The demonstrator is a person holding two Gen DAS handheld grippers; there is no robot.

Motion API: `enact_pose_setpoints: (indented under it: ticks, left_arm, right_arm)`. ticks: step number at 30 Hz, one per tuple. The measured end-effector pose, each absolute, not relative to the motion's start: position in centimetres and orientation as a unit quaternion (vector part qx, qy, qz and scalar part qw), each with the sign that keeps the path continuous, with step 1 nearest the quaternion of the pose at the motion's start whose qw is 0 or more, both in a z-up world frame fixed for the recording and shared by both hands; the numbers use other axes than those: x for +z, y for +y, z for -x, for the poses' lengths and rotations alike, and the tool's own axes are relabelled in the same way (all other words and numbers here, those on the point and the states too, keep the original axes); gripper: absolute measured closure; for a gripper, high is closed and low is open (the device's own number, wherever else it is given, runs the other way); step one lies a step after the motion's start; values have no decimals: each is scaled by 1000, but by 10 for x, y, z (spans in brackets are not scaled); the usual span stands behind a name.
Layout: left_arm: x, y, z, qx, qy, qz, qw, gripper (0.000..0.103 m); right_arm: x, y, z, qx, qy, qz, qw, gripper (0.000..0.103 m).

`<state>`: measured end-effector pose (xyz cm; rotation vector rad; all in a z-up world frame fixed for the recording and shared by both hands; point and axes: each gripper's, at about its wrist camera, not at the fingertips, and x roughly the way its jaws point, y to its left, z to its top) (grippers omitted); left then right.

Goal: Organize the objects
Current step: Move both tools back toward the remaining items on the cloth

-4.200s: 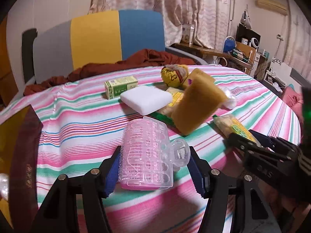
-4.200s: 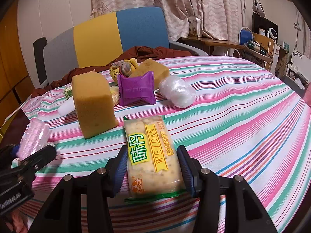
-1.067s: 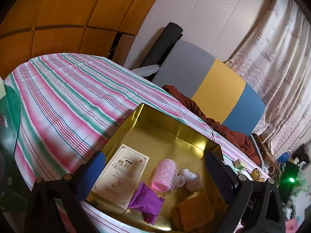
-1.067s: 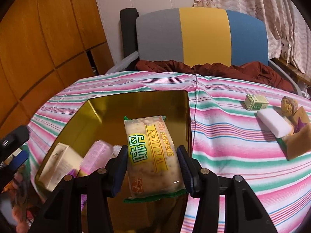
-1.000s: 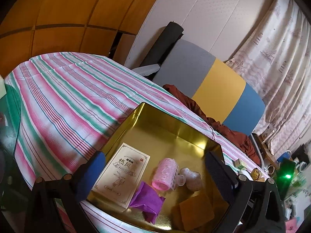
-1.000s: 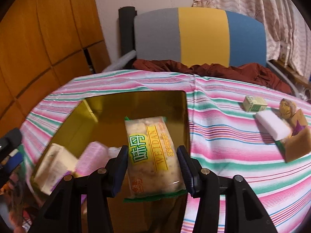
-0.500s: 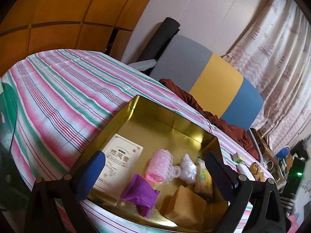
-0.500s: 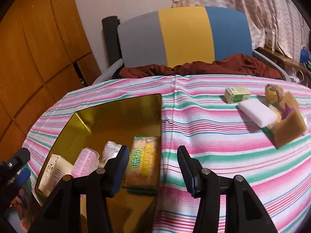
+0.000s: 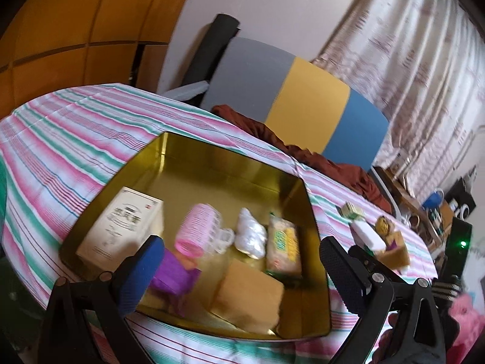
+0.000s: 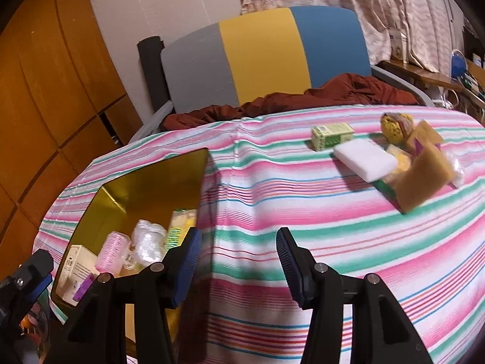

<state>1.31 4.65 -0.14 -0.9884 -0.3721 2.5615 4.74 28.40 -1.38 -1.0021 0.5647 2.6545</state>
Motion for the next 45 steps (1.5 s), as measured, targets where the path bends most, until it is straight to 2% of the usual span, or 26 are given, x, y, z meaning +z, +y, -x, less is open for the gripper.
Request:
enact_pose_setpoints:
  ticks: [7, 14, 20, 25, 31, 45]
  left_arm:
    - [-4, 82, -31, 899, -95, 364, 224, 0]
    - [-5, 119, -47, 887, -62, 372, 268, 0]
    - [-7, 145, -59, 877, -39, 379, 292, 0]
    - [-6, 158, -69, 871, -24, 383, 307, 0]
    - [-5, 166, -75, 870, -10, 382, 312, 0]
    - [-17, 186, -76, 856, 0, 403, 323, 0]
  right_arm:
    - [-35, 311, -73, 899, 203, 359, 148, 51]
    - [-54, 368, -112, 875, 245, 357, 215, 51]
    - [-31, 440, -144, 858, 292, 285, 313, 51]
    - [-7, 491, -139, 845, 323, 239, 353, 50]
    - [-19, 511, -121, 839, 321, 273, 344, 50]
    - [-52, 423, -173, 884, 268, 305, 233, 48]
